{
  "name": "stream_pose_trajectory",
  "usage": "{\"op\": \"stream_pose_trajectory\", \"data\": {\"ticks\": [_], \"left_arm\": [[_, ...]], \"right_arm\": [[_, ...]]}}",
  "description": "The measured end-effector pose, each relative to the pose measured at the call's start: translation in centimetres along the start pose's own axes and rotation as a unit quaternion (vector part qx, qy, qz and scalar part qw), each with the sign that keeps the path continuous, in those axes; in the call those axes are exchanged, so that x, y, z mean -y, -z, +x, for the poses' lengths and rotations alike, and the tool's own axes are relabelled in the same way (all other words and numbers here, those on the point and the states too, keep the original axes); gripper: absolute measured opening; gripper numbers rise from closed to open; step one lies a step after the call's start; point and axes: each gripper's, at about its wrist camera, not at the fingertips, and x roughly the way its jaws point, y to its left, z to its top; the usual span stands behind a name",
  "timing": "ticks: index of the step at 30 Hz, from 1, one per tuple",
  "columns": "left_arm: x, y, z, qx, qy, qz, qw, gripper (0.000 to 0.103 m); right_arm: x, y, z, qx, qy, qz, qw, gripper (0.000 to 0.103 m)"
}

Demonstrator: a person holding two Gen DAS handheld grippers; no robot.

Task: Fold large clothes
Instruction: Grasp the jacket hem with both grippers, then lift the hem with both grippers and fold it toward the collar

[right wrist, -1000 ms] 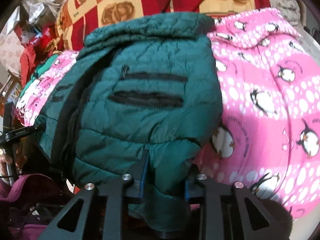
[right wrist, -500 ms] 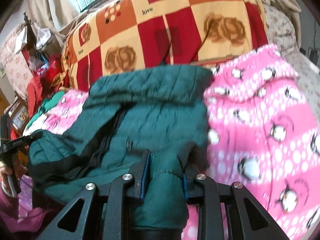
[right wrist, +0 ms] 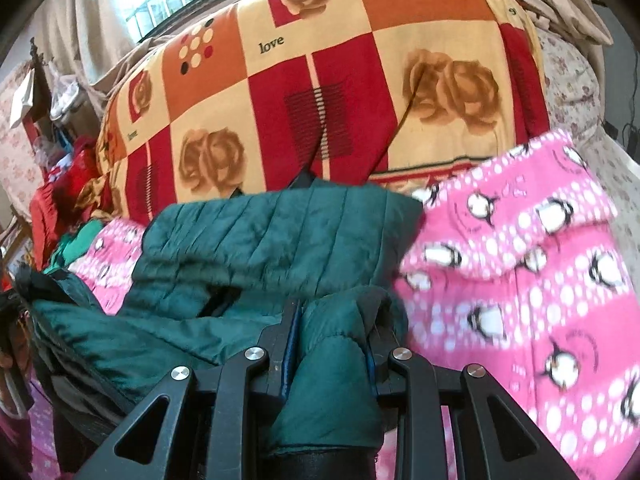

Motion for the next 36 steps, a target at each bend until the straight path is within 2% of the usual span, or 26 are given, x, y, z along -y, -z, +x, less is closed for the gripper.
{"op": "stream_pose_trajectory", "data": {"ticks": [6, 13, 23, 27, 28, 29, 30, 32, 34, 36], "left_arm": [[1.3, -4.0, 3.6, 0.016, -0.025, -0.004, 0.9995, 0.013], [1.4, -8.1, 9.6, 0.014, -0.07, -0.017, 0.9973, 0.013], [-0.1, -9.2, 17.8, -0.021, -0.107, -0.031, 0.9935, 0.015], [-0.4, -9.2, 19.4, -0.03, -0.094, -0.037, 0.9944, 0.017], [-0.7, -9.3, 19.4, -0.029, -0.082, -0.045, 0.9952, 0.022], [-1.1, -9.4, 19.1, -0.024, -0.061, -0.058, 0.9962, 0.034], [-1.6, -9.5, 18.5, -0.017, -0.034, -0.074, 0.9965, 0.041], [-2.2, -9.9, 17.5, -0.008, -0.008, -0.09, 0.9959, 0.071], [-2.5, -10.2, 15.7, 0.021, -0.021, -0.09, 0.9955, 0.079], [-2.6, -10.4, 14.4, 0.037, -0.018, -0.086, 0.9955, 0.079]], "right_arm": [[0.4, -4.2, 3.4, 0.006, 0.026, -0.001, 1.0, 0.025], [2.0, -8.0, 9.0, -0.006, 0.059, 0.012, 0.998, 0.025], [4.2, -8.9, 16.5, -0.035, 0.064, 0.061, 0.995, 0.025], [5.5, -8.4, 18.1, -0.036, 0.053, 0.099, 0.993, 0.032], [5.7, -8.3, 18.0, -0.033, 0.048, 0.107, 0.993, 0.035], [5.9, -8.4, 17.7, -0.029, 0.042, 0.118, 0.992, 0.036], [6.0, -8.5, 17.4, -0.024, 0.037, 0.125, 0.991, 0.04], [6.1, -8.9, 16.4, -0.011, 0.021, 0.136, 0.99, 0.05], [5.9, -9.2, 15.3, 0.004, 0.014, 0.138, 0.99, 0.077], [5.4, -9.7, 13.3, 0.037, 0.024, 0.133, 0.99, 0.079]]}}
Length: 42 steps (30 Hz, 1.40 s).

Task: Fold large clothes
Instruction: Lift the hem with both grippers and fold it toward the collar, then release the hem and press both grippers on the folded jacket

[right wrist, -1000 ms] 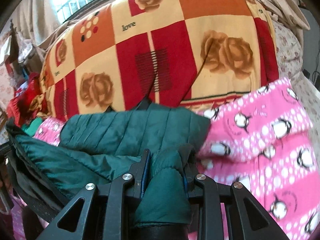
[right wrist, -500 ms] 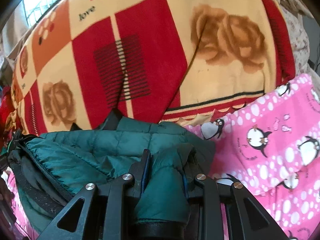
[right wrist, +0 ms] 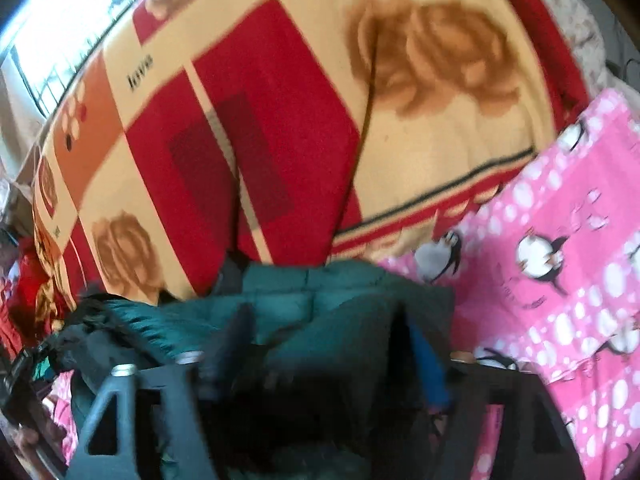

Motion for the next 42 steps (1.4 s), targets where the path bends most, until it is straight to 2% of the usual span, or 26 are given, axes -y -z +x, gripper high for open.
{"op": "stream_pose_trajectory", "data": {"ticks": [4, 7, 9, 12, 16, 18, 21, 25, 29, 30, 32, 34, 36, 37, 42], "left_arm": [[0.2, 0.1, -1.5, 0.014, -0.002, 0.009, 0.9999, 0.079], [1.3, 0.8, -1.5, 0.021, -0.005, 0.028, 0.9994, 0.079], [2.3, 1.4, -0.7, 0.013, -0.019, 0.042, 0.9988, 0.079], [3.6, 2.4, 1.8, -0.022, -0.041, 0.061, 0.997, 0.079], [4.5, 3.5, 5.9, -0.064, -0.099, 0.092, 0.9887, 0.079], [4.4, 3.8, 7.1, -0.074, -0.113, 0.099, 0.9859, 0.08], [4.0, 3.6, 8.3, -0.078, -0.114, 0.092, 0.9861, 0.084], [4.1, 3.9, 8.8, -0.078, -0.126, 0.102, 0.9836, 0.084], [4.1, 4.2, 8.9, -0.073, -0.126, 0.106, 0.9837, 0.085], [4.0, 4.2, 8.9, -0.072, -0.126, 0.105, 0.9838, 0.085], [4.1, 4.3, 9.0, -0.071, -0.128, 0.107, 0.9834, 0.085], [4.1, 4.4, 9.1, -0.068, -0.131, 0.11, 0.9829, 0.086], [4.2, 4.6, 9.2, -0.063, -0.131, 0.112, 0.9831, 0.086], [4.3, 4.8, 9.2, -0.059, -0.132, 0.114, 0.9829, 0.087], [4.7, 5.2, 9.3, -0.047, -0.142, 0.125, 0.9808, 0.087]], "right_arm": [[-1.5, 0.1, -2.2, 0.035, -0.021, -0.016, 0.999, 0.079], [-4.3, 0.6, -1.9, 0.025, -0.031, -0.07, 0.997, 0.079], [-6.6, 1.1, -0.3, 0.001, -0.041, -0.112, 0.993, 0.079], [-9.1, 1.8, 2.8, -0.031, -0.018, -0.162, 0.986, 0.079], [-10.4, 2.4, 7.0, -0.06, 0.032, -0.204, 0.977, 0.079], [-9.6, 2.4, 8.9, -0.08, 0.044, -0.19, 0.978, 0.081], [-8.1, 2.4, 10.7, -0.088, 0.035, -0.151, 0.984, 0.082], [-8.6, 2.0, 10.2, -0.1, 0.041, -0.16, 0.981, 0.082], [-7.5, 1.0, 6.7, -0.055, 0.02, -0.134, 0.989, 0.081], [-7.4, 0.8, 6.2, -0.047, 0.025, -0.135, 0.989, 0.081], [-6.5, 0.7, 6.2, -0.044, 0.065, -0.143, 0.987, 0.082], [-4.9, 1.0, 7.5, -0.063, 0.088, -0.129, 0.986, 0.082], [-3.9, 1.4, 8.8, -0.081, 0.078, -0.106, 0.988, 0.084], [-3.5, 1.5, 9.2, -0.077, 0.073, -0.098, 0.99, 0.087], [-3.9, 1.7, 9.2, -0.079, 0.081, -0.108, 0.988, 0.088]]}}
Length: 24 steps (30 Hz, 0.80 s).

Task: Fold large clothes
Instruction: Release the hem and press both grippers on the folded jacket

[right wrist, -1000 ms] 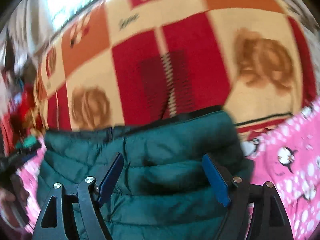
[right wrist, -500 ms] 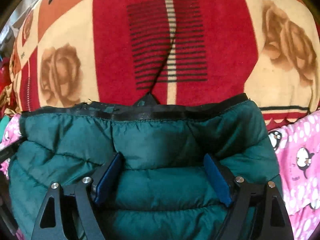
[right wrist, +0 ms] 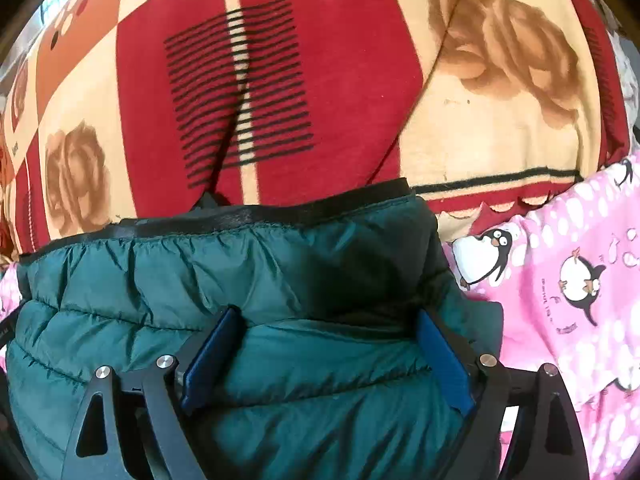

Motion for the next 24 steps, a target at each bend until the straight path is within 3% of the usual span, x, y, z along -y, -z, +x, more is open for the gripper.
{"op": "stream_pose_trajectory", "data": {"ticks": [10, 13, 16, 19, 24], "left_arm": [[-2.0, 1.1, -4.4, 0.016, 0.012, 0.0, 0.9998, 0.087], [-2.5, 2.1, -5.5, 0.021, 0.012, 0.002, 0.9997, 0.087], [-2.9, 3.0, -6.5, 0.032, 0.008, 0.013, 0.9994, 0.087], [-2.8, 3.8, -7.2, 0.039, 0.004, 0.022, 0.999, 0.087], [-2.4, 5.0, -8.0, 0.044, 0.001, 0.038, 0.9983, 0.087]], "right_arm": [[-3.1, 3.3, -9.8, 0.049, -0.057, -0.054, 0.996, 0.088], [-3.5, 4.7, -9.8, 0.043, -0.05, -0.07, 0.995, 0.088], [-2.6, 5.5, -7.5, 0.021, -0.026, -0.072, 0.997, 0.088], [-1.6, 5.9, -5.6, 0.004, -0.028, -0.053, 0.998, 0.091], [-1.7, 5.8, -6.8, 0.005, -0.029, -0.042, 0.999, 0.091]]}}
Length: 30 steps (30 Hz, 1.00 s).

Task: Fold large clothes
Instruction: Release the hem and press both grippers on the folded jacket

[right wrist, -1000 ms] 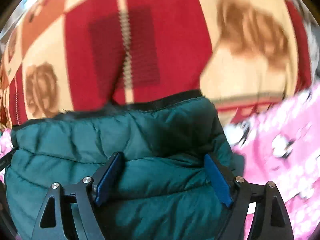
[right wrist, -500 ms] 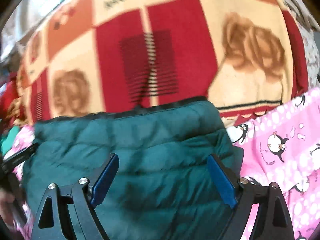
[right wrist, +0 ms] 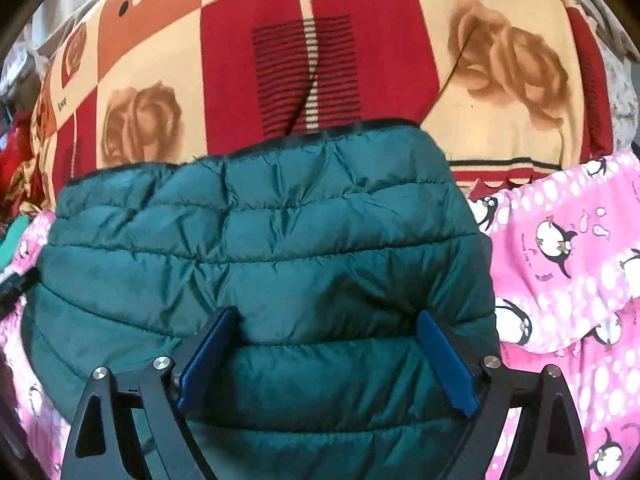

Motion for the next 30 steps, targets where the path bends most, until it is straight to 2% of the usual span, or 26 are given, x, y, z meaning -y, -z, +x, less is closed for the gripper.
{"op": "stream_pose_trajectory", "data": {"ticks": [8, 13, 20, 30], "left_arm": [[0.3, 0.8, -0.5, 0.0, 0.005, 0.0, 1.0, 0.087], [0.4, 1.1, -0.1, -0.007, 0.005, 0.001, 1.0, 0.087], [0.6, 1.6, 0.5, -0.013, 0.004, 0.003, 0.9999, 0.087], [0.4, 1.7, 0.7, -0.021, 0.009, -0.008, 0.9997, 0.087]], "right_arm": [[1.0, 0.9, -3.6, 0.028, 0.007, 0.007, 1.0, 0.091], [2.0, 2.4, -2.3, 0.004, 0.017, 0.011, 1.0, 0.091], [2.6, 3.7, -0.4, -0.002, 0.007, 0.028, 1.0, 0.091], [3.2, 3.5, -2.5, 0.005, -0.005, 0.053, 0.999, 0.091]]}}
